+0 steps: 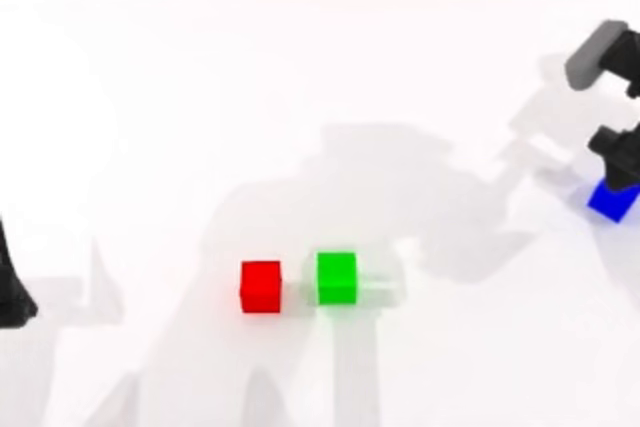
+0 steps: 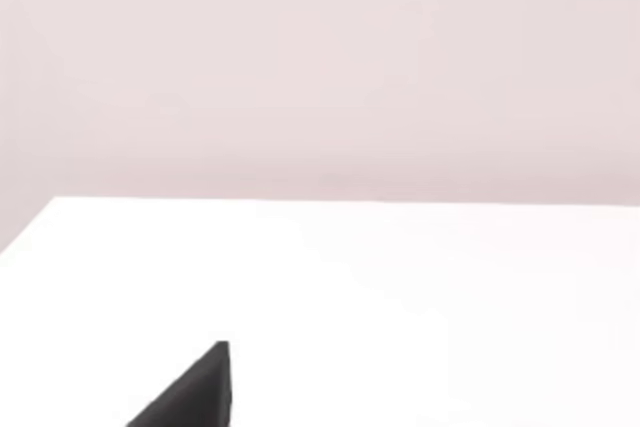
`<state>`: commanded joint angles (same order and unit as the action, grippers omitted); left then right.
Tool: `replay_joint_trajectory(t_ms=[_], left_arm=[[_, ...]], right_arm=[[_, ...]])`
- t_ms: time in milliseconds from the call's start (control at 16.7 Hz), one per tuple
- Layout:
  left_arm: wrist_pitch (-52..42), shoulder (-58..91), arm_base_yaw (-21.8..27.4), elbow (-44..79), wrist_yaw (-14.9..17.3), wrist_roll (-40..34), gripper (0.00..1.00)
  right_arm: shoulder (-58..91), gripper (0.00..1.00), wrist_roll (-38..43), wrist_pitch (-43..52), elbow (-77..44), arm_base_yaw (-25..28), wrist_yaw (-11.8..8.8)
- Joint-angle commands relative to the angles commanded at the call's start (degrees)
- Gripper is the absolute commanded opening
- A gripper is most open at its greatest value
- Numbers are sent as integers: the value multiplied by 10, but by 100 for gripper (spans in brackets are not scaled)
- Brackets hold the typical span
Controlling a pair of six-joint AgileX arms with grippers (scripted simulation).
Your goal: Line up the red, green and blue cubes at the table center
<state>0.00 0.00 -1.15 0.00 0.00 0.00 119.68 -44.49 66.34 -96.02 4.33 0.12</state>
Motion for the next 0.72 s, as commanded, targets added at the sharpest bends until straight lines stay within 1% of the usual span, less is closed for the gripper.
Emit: replay_joint_trajectory(t_ms=[180, 540, 720], left_arm=[[0, 0, 0, 0, 0, 0, 100], [0, 0, 0, 0, 0, 0, 100], [0, 0, 0, 0, 0, 0, 100]], right_arm=[[4, 100, -1, -10, 8, -2, 0], [45, 100, 2, -137, 88, 1, 0], [55, 100, 2, -158, 103, 1, 0]])
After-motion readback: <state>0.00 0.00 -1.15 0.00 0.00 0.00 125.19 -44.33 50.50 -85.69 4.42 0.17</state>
